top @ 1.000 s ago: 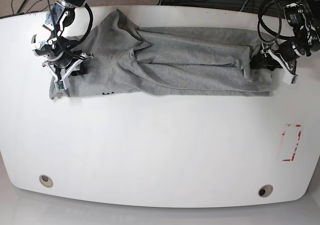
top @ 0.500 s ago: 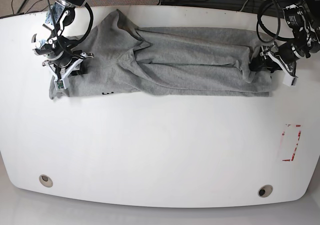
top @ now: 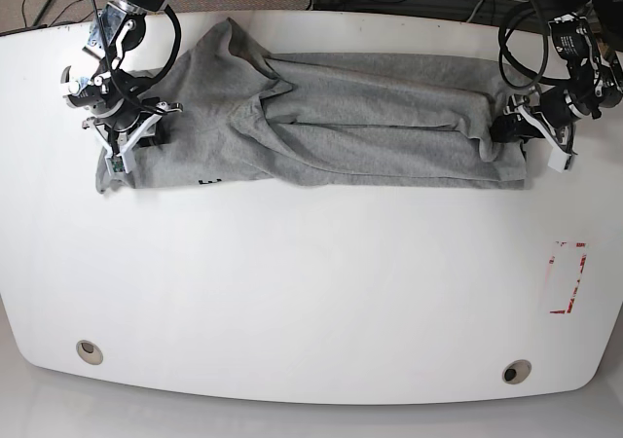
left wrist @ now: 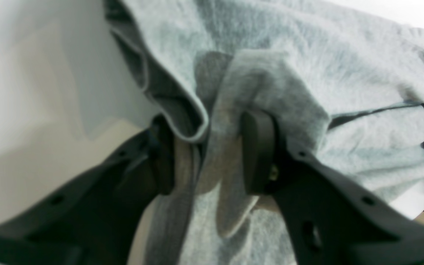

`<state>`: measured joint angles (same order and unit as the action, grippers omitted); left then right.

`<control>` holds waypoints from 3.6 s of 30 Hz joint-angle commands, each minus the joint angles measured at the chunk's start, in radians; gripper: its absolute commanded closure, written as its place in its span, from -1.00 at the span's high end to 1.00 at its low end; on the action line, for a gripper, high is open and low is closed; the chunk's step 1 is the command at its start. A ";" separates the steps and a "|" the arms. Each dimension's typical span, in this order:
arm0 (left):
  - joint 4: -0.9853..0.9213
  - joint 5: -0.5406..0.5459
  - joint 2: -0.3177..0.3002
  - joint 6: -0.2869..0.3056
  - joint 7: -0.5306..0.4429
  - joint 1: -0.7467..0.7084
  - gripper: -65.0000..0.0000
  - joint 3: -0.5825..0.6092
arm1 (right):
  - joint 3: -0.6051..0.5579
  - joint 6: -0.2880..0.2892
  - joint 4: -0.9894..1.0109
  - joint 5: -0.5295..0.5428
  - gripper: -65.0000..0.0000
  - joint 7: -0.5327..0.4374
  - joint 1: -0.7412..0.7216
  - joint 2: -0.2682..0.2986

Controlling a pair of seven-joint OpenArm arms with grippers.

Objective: Layout the t-shirt on the table in an organized manner, then fold the t-shirt properly
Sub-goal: 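Drag the held strip end with the left gripper toward the right gripper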

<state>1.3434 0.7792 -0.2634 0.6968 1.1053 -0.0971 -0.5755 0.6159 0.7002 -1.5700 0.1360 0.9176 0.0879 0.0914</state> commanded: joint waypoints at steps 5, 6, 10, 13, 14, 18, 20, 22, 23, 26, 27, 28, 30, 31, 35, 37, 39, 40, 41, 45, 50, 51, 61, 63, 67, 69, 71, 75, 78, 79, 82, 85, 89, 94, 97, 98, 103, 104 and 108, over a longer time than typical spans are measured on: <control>0.009 0.004 -0.014 0.001 -0.014 0.012 -0.23 -0.001 | 0.002 -0.002 0.003 -0.043 -0.62 0.067 0.014 0.001; 0.009 0.004 -0.014 0.001 -0.012 0.017 -0.21 0.002 | 0.002 -0.002 0.003 -0.043 -0.62 0.067 0.014 0.001; 0.009 0.004 -0.014 0.001 -0.012 0.029 0.03 0.025 | 0.002 -0.002 0.003 -0.043 -0.62 0.067 0.014 0.001; 0.009 0.004 -0.014 0.001 -0.012 0.030 0.14 0.028 | 0.002 -0.002 0.003 -0.043 -0.62 0.067 0.014 0.000; 0.009 0.004 -0.014 0.001 -0.012 0.032 0.14 0.032 | 0.003 -0.002 0.003 -0.043 -0.62 0.067 0.014 -0.002; 0.009 0.004 -0.014 0.001 -0.012 0.035 0.03 0.051 | 0.003 -0.002 0.003 -0.043 -0.62 0.067 0.014 -0.002; 0.009 0.004 -0.014 0.001 -0.014 0.035 -0.10 0.059 | 0.003 -0.002 0.003 -0.043 -0.62 0.067 0.016 -0.002; 0.009 0.004 -0.012 0.001 -0.015 0.036 -0.29 0.065 | 0.003 -0.002 0.001 -0.043 -0.62 0.067 0.020 -0.002; 0.009 0.004 -0.012 0.001 -0.017 0.036 -0.39 0.070 | 0.003 -0.002 0.001 -0.043 -0.62 0.067 0.023 -0.002; 0.009 0.004 -0.004 0.001 -0.040 0.046 -0.75 0.078 | 0.003 -0.002 0.001 -0.042 -0.62 0.067 0.026 -0.002; 0.009 0.004 -0.003 0.001 -0.043 0.046 -0.81 0.078 | 0.003 -0.002 0.001 -0.042 -0.62 0.067 0.028 -0.002; 0.009 0.004 -0.003 0.001 -0.050 0.044 -0.87 0.076 | 0.003 -0.002 0.001 -0.042 -0.62 0.067 0.028 -0.002; 0.009 0.004 -0.003 -0.007 -0.058 0.043 -0.88 0.074 | 0.003 -0.002 0.001 -0.042 -0.62 0.067 0.029 -0.002; 0.009 0.004 -0.003 -0.022 -0.064 0.041 -0.88 0.074 | 0.003 -0.002 0.001 -0.042 -0.62 0.067 0.029 -0.002; 0.011 0.004 -0.003 -0.035 -0.084 0.041 -0.88 0.076 | 0.003 -0.002 0.001 -0.042 -0.62 0.067 0.033 -0.003; 0.011 0.004 -0.003 -0.036 -0.090 0.041 -0.89 0.074 | 0.003 -0.002 0.001 -0.042 -0.62 0.067 0.033 -0.003; 0.011 0.004 -0.003 -0.036 -0.090 0.041 -0.89 0.074 | 0.003 -0.002 0.001 -0.042 -0.62 0.067 0.033 -0.003; 0.011 0.004 -0.003 -0.038 -0.090 0.041 -0.89 0.074 | 0.003 -0.002 0.001 -0.042 -0.62 0.067 0.033 -0.003; 0.011 0.004 -0.004 -0.038 -0.090 0.041 -0.89 0.073 | 0.003 -0.002 0.001 -0.042 -0.62 0.067 0.033 -0.005; 0.014 0.004 -0.004 -0.059 -0.090 0.044 -0.89 0.067 | 0.003 -0.002 0.001 -0.042 -0.62 0.067 0.033 -0.005; 0.018 0.004 -0.006 -0.122 -0.090 0.044 -0.93 0.038 | 0.003 -0.002 0.001 -0.042 -0.62 0.067 0.033 -0.005; 0.021 0.004 -0.006 -0.133 -0.090 0.044 -0.94 0.036 | 0.003 -0.002 0.001 -0.042 -0.62 0.067 0.033 -0.005; 0.273 -0.085 -0.015 -0.233 -0.093 0.010 -0.94 0.036 | 0.003 -0.002 0.001 -0.042 -0.62 0.067 0.033 -0.005; 0.316 -0.106 -0.014 -0.233 -0.081 0.010 -0.94 0.059 | 0.003 -0.002 0.001 -0.042 -0.62 0.067 0.033 -0.006; 0.400 -0.123 -0.014 -0.231 -0.070 0.004 -0.94 0.121 | 0.003 -0.002 0.001 -0.042 -0.62 0.067 0.031 -0.006; 0.433 -0.123 -0.014 -0.231 -0.070 -0.014 -0.94 0.160 | 0.003 -0.002 0.001 -0.042 -0.62 0.067 0.031 -0.006; 0.457 -0.123 -0.014 -0.233 -0.070 -0.033 -0.94 0.199 | 0.003 -0.002 0.001 -0.042 -0.62 0.067 0.029 -0.006; 0.496 -0.123 -0.014 -0.233 -0.072 -0.042 -0.94 0.266 | 0.003 -0.002 0.001 -0.042 -0.62 0.067 0.026 -0.006; 0.506 -0.123 -0.014 -0.234 -0.072 -0.042 -0.94 0.322 | 0.003 -0.002 0.001 -0.042 -0.62 0.067 0.026 -0.006; 0.508 -0.123 -0.014 -0.234 -0.072 -0.042 -0.94 0.331 | 0.003 -0.002 0.001 -0.042 -0.62 0.067 0.026 -0.006; 0.508 -0.137 -0.014 -0.234 -0.072 -0.042 -0.94 0.378 | 0.003 -0.002 0.001 -0.042 -0.62 0.067 0.026 -0.006; 0.509 -0.182 0.005 -0.234 -0.073 -0.037 -0.94 0.421 | 0.003 -0.002 0.001 -0.042 -0.62 0.067 0.026 -0.006; 0.511 -0.215 0.043 -0.228 -0.073 -0.034 -0.94 0.457 | 0.003 -0.002 0.001 -0.042 -0.62 0.067 0.029 -0.006; 0.511 -0.223 0.074 -0.228 -0.073 -0.017 -0.94 0.512 | 0.003 -0.002 0.001 -0.042 -0.62 0.067 0.029 -0.006; 0.509 -0.229 0.095 -0.228 -0.073 -0.011 -0.94 0.546 | 0.003 -0.002 0.001 -0.042 -0.62 0.067 0.029 -0.006; 0.509 -0.235 0.103 -0.228 -0.073 -0.011 -0.94 0.552 | 0.003 -0.002 0.001 -0.042 -0.62 0.067 0.029 -0.006; 0.509 -0.294 0.160 -0.228 -0.075 -0.005 -0.94 0.588 | 0.003 -0.002 0.006 -0.042 -0.62 0.065 0.029 -0.006; 0.509 -0.310 0.172 -0.228 -0.075 -0.005 -0.93 0.599 | 0.003 -0.002 0.006 -0.042 -0.62 0.065 0.028 -0.006; 0.508 -0.360 0.217 -0.228 -0.075 0.017 -0.93 0.642 | 0.003 -0.002 0.006 -0.042 -0.62 0.065 0.026 -0.006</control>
<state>1.8336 0.4210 -0.0692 0.4644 1.0565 -0.1101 0.0551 0.6182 0.7002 -1.5753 0.1425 0.9035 0.1040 0.0856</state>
